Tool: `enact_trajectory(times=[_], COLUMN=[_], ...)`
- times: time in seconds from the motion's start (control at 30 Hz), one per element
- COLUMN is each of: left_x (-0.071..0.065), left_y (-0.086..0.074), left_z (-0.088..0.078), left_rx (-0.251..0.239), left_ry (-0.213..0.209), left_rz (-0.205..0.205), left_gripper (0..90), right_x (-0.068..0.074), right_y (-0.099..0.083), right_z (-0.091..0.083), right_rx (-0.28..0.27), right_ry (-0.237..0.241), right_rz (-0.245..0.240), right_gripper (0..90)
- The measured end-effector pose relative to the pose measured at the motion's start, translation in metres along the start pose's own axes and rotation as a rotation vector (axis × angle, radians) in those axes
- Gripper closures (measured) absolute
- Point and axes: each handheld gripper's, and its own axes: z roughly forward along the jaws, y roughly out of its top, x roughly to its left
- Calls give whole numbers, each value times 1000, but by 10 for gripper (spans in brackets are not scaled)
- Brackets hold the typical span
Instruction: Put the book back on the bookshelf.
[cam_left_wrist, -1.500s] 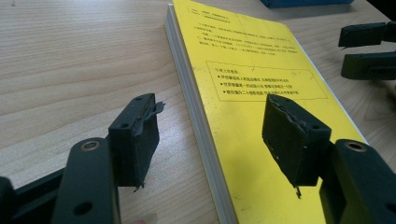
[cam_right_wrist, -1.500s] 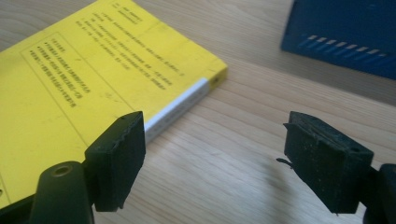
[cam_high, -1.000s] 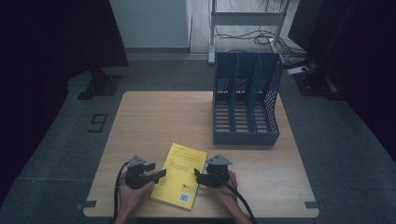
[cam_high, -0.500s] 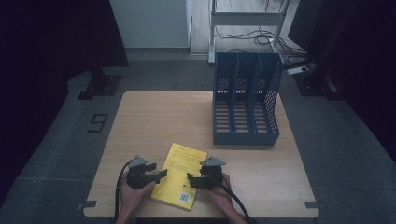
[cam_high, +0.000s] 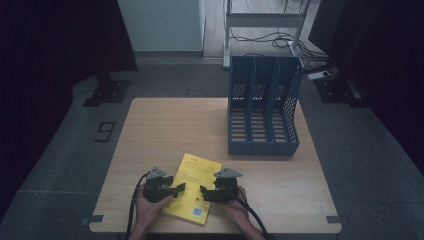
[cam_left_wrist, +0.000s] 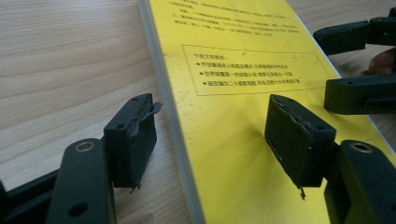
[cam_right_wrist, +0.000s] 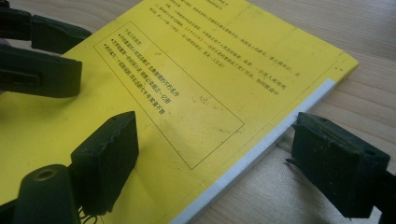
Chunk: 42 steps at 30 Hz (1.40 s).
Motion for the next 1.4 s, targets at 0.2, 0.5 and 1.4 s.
enact_trajectory(times=[0.2, 0.5, 1.4], left_x=[-2, -10, -14], left_y=[1, 2, 11], left_z=[1, 4, -11], left_rx=[7, 21, -18], left_ry=[-11, 31, -20], left_rz=[2, 14, -107], left_gripper=[336, 315, 365], right_x=[-1, 0, -1], right_y=[0, -1, -1], right_z=[0, 0, -1], right_rx=[0, -4, -8], right_ry=[5, -1, -13], right_rz=[4, 5, 13], right_gripper=[151, 153, 162])
